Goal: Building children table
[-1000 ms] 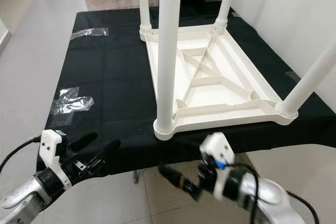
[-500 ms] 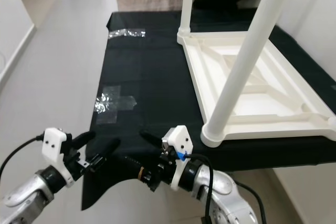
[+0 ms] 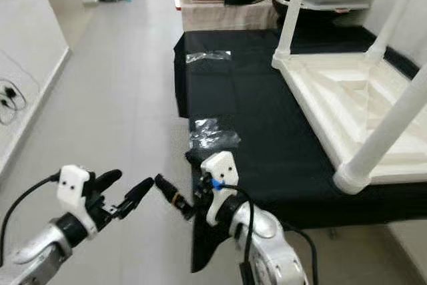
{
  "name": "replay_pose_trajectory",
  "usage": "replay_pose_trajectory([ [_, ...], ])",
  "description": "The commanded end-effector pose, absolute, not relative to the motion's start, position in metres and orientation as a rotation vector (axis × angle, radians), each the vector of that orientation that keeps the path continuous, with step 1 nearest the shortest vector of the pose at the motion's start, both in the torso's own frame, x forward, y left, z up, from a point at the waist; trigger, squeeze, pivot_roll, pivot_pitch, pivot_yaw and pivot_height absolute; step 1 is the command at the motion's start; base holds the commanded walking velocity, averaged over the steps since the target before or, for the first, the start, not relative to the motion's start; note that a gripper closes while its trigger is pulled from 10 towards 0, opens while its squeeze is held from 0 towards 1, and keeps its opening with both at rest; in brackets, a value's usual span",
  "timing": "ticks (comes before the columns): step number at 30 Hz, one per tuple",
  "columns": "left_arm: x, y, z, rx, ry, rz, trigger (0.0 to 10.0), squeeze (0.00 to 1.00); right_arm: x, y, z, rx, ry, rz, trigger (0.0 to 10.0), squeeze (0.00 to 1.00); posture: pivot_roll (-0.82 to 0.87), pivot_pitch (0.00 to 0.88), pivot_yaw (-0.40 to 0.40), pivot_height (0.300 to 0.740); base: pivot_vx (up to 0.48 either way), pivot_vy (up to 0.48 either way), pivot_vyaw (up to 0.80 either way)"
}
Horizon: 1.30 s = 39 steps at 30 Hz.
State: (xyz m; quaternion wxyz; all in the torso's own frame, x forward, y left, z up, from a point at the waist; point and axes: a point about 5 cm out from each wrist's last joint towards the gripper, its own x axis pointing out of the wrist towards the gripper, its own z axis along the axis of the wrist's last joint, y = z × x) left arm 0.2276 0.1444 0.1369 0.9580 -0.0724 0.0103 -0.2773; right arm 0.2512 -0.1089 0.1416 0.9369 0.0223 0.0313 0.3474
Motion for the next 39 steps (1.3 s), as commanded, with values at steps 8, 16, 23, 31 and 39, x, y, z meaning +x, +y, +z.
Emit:
replay_pose_trajectory([
  [8,0.232,0.153,0.133,-0.119,0.025,-0.496,10.0,0.00,0.260,-0.103,0.143,0.060,0.018,0.659,10.0,0.00,0.02,0.066,0.017,0.740,0.000,0.480,0.00],
  [16,0.238,0.156,0.133,-0.104,0.013,-0.452,10.0,0.00,0.267,-0.104,0.139,0.067,0.023,0.609,10.0,0.00,0.02,0.061,0.018,0.740,0.000,0.480,0.00],
  [23,0.240,0.160,0.130,-0.103,0.022,-0.384,10.0,0.00,0.270,-0.104,0.138,0.068,0.024,0.600,10.0,0.00,0.03,0.061,0.014,0.740,0.000,0.480,0.00],
  [31,0.240,0.166,0.130,-0.133,-0.006,-0.317,10.0,0.00,0.274,-0.104,0.135,0.063,0.041,0.577,10.0,0.00,0.04,0.062,0.013,0.740,0.000,0.094,0.00],
  [39,0.239,0.167,0.127,-0.143,-0.018,-0.282,10.0,0.00,0.277,-0.103,0.131,0.028,0.061,0.578,10.0,0.00,0.03,0.056,0.010,0.740,0.400,0.000,-0.40],
])
